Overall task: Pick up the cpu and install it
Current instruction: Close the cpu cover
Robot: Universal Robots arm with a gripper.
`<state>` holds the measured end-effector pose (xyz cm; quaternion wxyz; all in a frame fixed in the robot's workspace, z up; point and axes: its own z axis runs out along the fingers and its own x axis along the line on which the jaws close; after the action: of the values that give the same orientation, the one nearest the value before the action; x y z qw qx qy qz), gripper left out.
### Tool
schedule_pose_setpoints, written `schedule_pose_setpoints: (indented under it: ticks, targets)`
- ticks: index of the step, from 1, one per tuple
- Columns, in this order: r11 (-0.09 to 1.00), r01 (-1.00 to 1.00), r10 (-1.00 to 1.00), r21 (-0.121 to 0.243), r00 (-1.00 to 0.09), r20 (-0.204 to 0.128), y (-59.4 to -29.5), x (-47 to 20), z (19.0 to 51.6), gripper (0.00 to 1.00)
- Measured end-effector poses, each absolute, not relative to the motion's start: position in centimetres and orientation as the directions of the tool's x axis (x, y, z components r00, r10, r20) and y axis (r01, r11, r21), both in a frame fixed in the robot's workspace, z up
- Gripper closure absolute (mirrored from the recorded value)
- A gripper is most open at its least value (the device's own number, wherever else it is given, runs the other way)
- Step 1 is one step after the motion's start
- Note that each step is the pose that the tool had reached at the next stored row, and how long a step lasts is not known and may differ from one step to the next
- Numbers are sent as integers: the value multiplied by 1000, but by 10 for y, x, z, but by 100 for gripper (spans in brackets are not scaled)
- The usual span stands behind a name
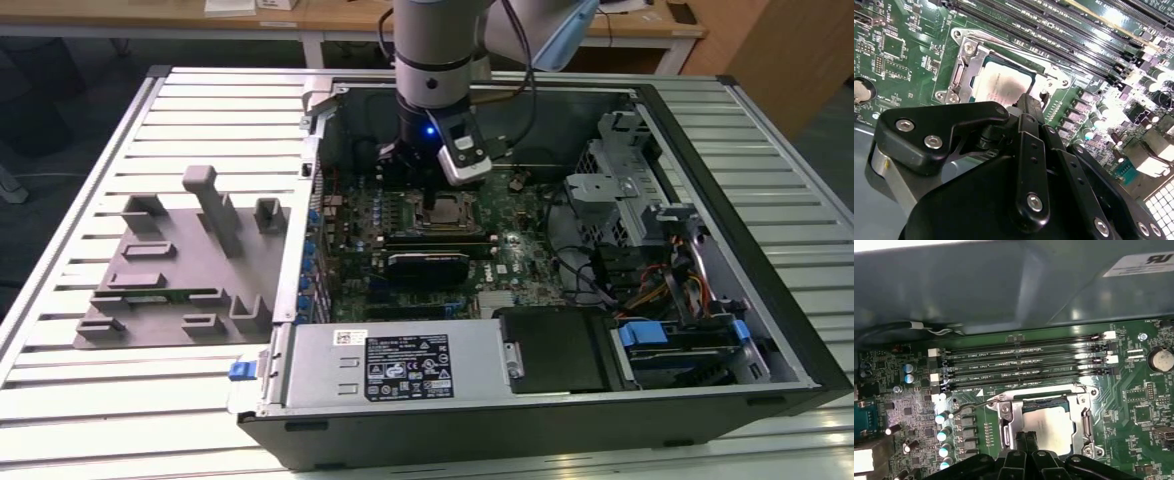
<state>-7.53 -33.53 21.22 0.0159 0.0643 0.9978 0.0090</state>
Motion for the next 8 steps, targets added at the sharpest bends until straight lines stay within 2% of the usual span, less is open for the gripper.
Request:
schedule_pose_setpoints:
  ticks: [8]
  targets:
    - [994,107,108,20,-994,-31,-335,-78,208,89]
